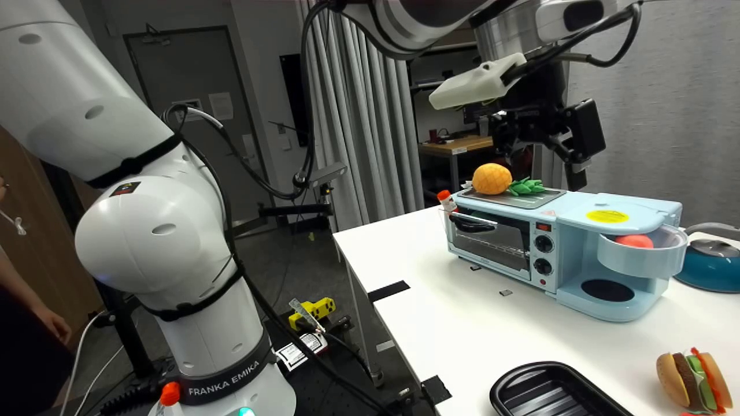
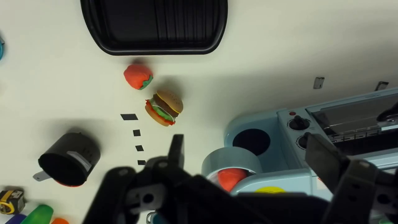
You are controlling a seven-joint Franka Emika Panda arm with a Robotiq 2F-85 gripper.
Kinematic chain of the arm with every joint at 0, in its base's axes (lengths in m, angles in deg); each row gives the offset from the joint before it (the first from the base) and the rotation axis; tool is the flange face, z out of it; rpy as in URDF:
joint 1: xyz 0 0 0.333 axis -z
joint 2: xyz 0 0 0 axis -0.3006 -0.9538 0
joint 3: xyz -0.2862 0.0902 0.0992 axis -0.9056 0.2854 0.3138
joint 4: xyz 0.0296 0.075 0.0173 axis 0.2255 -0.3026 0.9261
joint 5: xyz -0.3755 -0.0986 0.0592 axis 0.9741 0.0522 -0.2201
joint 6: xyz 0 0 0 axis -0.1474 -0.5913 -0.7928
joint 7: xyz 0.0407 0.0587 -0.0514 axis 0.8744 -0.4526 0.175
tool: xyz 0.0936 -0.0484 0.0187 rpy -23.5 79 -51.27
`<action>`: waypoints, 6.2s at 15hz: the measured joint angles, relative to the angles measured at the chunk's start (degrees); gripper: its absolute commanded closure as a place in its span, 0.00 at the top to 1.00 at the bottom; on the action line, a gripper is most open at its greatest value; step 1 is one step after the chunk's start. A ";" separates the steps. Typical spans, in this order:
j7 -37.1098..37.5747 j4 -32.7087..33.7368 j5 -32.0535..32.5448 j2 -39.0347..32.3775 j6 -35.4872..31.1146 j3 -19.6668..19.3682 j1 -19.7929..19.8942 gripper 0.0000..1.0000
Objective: Open the oven door
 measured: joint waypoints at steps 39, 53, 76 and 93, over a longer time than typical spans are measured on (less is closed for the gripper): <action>28.64 11.50 -5.48 -22.57 0.00 10.78 -7.17 1.00; 44.00 14.32 -5.48 -27.82 -0.90 11.27 -10.55 1.00; 46.88 15.14 -5.49 -29.46 -1.24 11.28 -11.47 1.00; 64.38 17.67 -5.28 -33.13 -1.26 11.00 -13.22 1.00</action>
